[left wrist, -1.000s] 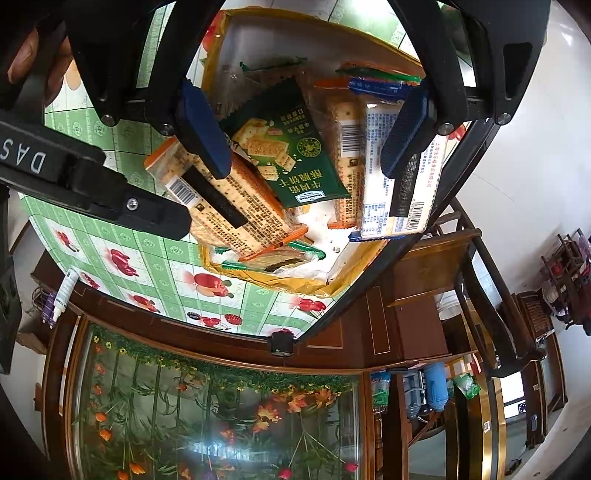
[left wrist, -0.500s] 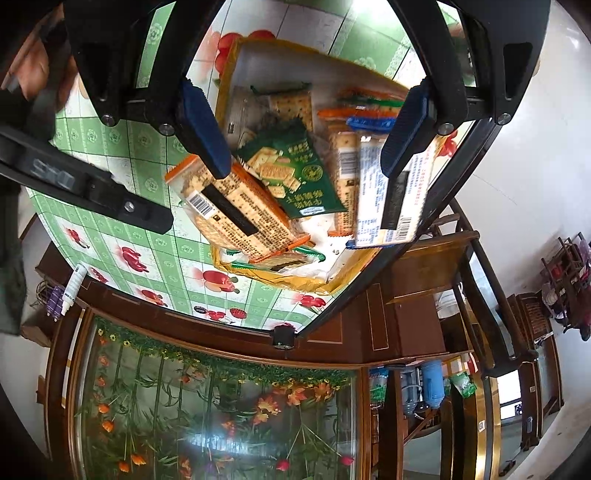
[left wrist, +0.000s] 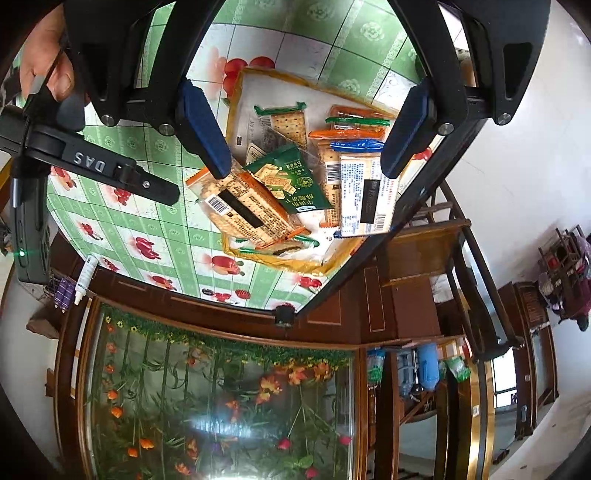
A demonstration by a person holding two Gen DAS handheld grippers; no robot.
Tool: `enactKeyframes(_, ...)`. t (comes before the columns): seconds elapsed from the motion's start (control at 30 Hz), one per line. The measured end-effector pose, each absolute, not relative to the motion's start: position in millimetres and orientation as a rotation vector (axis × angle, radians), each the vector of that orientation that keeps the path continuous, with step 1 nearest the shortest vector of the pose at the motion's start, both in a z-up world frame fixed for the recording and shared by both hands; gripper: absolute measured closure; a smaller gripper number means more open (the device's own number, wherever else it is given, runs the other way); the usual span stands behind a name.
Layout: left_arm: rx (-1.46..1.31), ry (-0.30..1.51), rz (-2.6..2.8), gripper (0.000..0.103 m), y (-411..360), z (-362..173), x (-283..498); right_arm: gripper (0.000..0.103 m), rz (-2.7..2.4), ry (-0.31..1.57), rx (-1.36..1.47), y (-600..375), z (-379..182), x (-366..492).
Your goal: Organize snacks
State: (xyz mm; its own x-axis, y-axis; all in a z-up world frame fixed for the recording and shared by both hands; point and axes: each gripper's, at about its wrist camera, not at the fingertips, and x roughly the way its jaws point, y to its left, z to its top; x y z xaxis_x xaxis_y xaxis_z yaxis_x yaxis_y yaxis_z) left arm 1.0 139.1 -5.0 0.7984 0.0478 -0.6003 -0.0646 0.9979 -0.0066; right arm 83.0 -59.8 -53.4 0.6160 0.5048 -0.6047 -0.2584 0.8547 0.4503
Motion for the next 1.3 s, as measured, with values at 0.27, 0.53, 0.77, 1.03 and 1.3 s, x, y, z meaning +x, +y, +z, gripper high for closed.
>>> enactKeyframes(0.27,-0.043,0.605,0.081,0.019,136.1,6.4,-17.7,0.015,0.432,0.739,0.315,-79.0,-36.1,45.4)
enactKeyframes(0.53,-0.002,0.517,0.073,0.019,124.2,22.4,-45.0,0.006,0.397,0.679,0.249,-86.6,-23.1,10.2)
enactKeyframes(0.77,0.020,0.498,0.056,0.019,114.2,30.8,-57.3,0.004,0.410,0.662,0.184,-77.8,-24.4,-9.0)
enactKeyframes(1.03,0.037,0.462,0.051,0.019,110.5,33.9,-76.2,0.003,0.536,0.607,0.115,-58.0,-27.2,-33.4)
enactKeyframes(1.3,0.022,0.460,0.063,0.019,120.1,32.8,-82.8,0.001,0.626,0.530,-0.011,-34.3,-22.5,-56.7)
